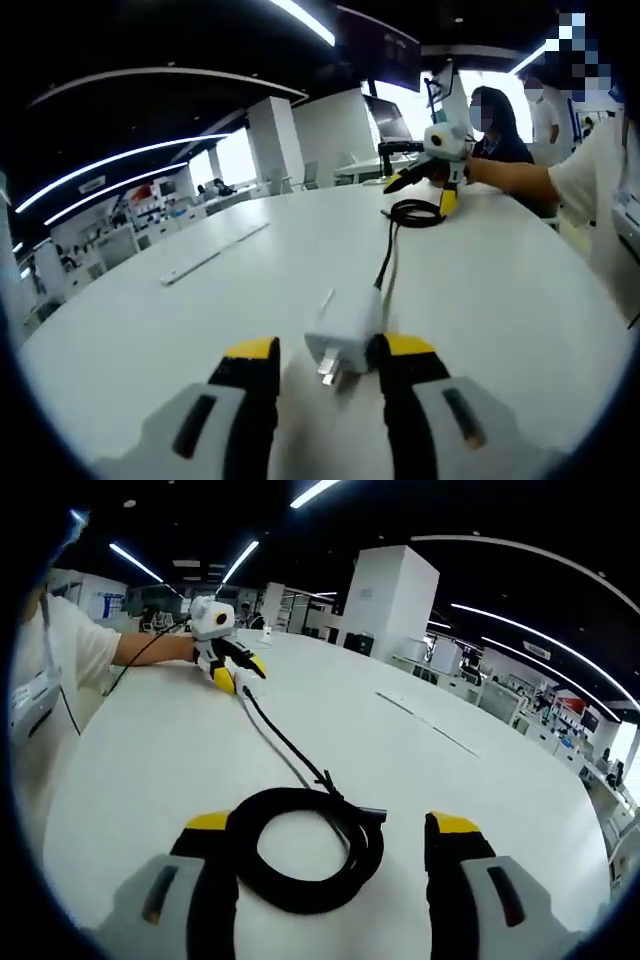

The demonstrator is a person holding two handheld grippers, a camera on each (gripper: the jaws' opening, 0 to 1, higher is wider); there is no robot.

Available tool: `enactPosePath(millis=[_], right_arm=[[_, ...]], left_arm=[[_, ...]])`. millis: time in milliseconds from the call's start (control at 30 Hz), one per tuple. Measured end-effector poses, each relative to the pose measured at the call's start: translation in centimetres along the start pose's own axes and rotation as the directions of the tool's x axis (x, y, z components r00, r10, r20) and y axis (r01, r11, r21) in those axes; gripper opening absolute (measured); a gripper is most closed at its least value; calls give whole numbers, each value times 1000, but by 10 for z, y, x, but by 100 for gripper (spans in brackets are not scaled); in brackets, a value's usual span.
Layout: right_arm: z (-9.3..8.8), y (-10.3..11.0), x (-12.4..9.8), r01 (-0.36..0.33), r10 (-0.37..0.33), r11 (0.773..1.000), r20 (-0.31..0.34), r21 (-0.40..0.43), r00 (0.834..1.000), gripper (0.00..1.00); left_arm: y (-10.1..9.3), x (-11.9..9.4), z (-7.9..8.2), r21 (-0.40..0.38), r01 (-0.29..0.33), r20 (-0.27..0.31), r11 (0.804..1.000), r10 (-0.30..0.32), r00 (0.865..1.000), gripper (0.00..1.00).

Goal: Plug the desk Type‑C cable into the charger adapter.

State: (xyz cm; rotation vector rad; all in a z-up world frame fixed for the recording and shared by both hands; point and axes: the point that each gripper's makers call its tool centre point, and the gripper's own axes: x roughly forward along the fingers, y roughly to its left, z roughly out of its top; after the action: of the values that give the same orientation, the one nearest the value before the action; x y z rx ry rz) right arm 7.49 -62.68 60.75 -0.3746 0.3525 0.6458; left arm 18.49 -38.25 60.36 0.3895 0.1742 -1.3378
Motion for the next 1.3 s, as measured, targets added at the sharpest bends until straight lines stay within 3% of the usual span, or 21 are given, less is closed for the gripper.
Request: enactPosePath(millis=[467, 1300], right_arm=[[2, -13, 6, 17, -19, 999, -46, -38, 999, 76], [1, -51, 20, 83, -85, 996, -55, -31, 995, 76]], left_arm=[[8, 10, 2, 6, 7, -14, 1000, -7, 1000, 39], [32, 28, 5, -21, -25, -14, 999, 25, 1000, 42]])
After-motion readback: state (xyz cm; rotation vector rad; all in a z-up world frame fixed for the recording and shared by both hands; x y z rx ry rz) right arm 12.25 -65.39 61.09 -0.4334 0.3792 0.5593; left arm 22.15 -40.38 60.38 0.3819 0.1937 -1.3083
